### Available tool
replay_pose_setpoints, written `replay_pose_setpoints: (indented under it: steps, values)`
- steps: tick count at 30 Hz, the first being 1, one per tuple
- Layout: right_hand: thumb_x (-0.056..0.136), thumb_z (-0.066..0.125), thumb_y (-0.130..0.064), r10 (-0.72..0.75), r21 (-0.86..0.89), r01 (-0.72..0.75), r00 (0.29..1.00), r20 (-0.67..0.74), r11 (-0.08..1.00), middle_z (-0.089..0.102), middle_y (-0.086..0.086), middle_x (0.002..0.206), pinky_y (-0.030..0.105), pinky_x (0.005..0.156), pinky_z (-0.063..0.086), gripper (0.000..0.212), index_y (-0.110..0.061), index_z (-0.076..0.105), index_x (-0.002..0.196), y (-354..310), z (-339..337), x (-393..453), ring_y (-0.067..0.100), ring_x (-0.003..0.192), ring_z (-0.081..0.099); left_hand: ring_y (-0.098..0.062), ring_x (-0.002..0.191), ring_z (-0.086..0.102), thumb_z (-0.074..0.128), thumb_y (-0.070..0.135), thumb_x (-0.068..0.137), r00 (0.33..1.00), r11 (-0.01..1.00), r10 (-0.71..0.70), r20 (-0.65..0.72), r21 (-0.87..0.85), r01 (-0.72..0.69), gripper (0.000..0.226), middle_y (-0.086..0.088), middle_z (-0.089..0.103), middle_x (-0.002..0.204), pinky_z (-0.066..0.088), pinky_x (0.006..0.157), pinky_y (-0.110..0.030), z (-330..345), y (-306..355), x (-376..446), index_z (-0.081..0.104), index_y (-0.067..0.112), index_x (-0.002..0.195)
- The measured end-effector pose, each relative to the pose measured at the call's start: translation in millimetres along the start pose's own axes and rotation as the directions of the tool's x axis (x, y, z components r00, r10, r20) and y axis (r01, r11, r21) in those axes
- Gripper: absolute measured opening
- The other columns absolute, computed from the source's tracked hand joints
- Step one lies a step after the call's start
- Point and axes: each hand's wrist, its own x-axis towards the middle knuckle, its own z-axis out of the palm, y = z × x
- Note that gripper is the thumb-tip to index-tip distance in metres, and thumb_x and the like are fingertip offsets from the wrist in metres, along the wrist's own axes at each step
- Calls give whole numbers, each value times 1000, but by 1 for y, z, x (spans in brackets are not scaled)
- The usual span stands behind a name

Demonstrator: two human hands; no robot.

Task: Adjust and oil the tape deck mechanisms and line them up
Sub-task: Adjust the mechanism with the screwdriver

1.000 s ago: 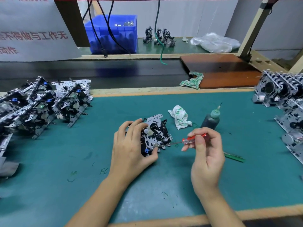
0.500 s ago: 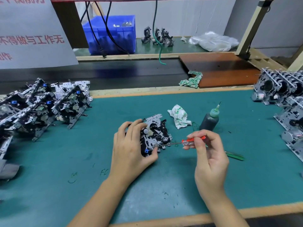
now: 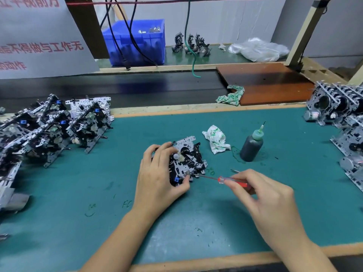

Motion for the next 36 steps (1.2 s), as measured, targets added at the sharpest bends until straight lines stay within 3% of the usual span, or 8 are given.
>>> replay_pose_setpoints:
  steps: [7, 10, 14, 16, 21, 25, 29, 36]
  values:
    - [95, 33, -47, 4, -454, 79, 984, 179, 888, 36, -4, 44, 19, 43, 3, 43, -20, 32, 61, -18, -15, 19, 26, 37, 25, -33, 112, 48, 81, 22, 61, 1000, 1000, 4, 1, -10, -4, 50, -5, 60, 120, 36, 93, -23, 0, 0, -1, 58, 7, 102]
    - [84, 51, -42, 92, -482, 77, 944, 316, 873, 41, -9, 51, 20, 42, 4, 28, -19, 42, 72, -25, -26, 22, 22, 39, 37, -35, 113, 48, 79, 23, 61, 1000, 1000, 0, -2, -9, 0, 47, -5, 60, 119, 35, 92, -21, 0, 1, -1, 58, 7, 100]
    - [95, 35, -42, 157, -548, 196, 833, 531, 813, 32, -9, 67, 30, 47, 25, 22, -24, 25, 87, -27, -31, 33, 17, 60, 36, -33, 113, 49, 80, 22, 61, 1000, 1000, 0, -6, -10, 0, 46, -3, 60, 119, 35, 89, -19, -1, 2, 0, 58, 8, 99]
    - [88, 58, -36, 134, -507, 256, 779, 612, 823, 35, -7, 59, 27, 43, 24, 30, -23, 32, 80, -29, -35, 35, 19, 50, 44, -32, 112, 49, 80, 23, 61, 1000, 1000, 1, -11, -3, -1, 46, -2, 61, 118, 38, 86, -20, -1, 3, 0, 59, 9, 99]
    - [74, 62, -29, 7, -448, 362, 771, 636, 817, 33, 0, 35, 21, 46, -4, 35, -21, 30, 63, -37, -35, 43, 19, 26, 37, -32, 108, 48, 83, 20, 59, 999, 1000, 26, -31, -11, -27, 46, -5, 62, 115, 35, 94, -22, 1, 0, 0, 59, 8, 96]
    - [100, 25, -37, 97, -496, 298, 774, 626, 816, 36, 3, 57, 32, 44, 12, 39, -17, 37, 67, -33, -19, 48, 19, 47, 26, -31, 108, 45, 82, 22, 61, 997, 998, 60, -52, -2, -60, 45, -5, 62, 115, 31, 97, -20, 1, -2, -1, 55, 12, 95]
    - [101, 18, -43, 224, -496, 117, 787, 575, 860, 39, -1, 60, 34, 59, 34, 51, -18, 53, 73, -29, -18, 56, 28, 64, 47, -32, 109, 48, 83, 21, 59, 998, 999, 39, -52, -27, -40, 52, -5, 63, 115, 35, 95, -22, 0, -1, 0, 49, 16, 98]
    - [92, 15, -56, 96, -522, 283, 806, 584, 805, 42, -6, 76, 32, 47, 22, 34, -24, 27, 89, -30, -28, 44, 23, 61, 39, -36, 109, 51, 83, 21, 57, 1000, 1000, 6, -17, -1, -6, 49, -6, 63, 117, 36, 91, -22, 1, 0, 0, 58, 6, 96]
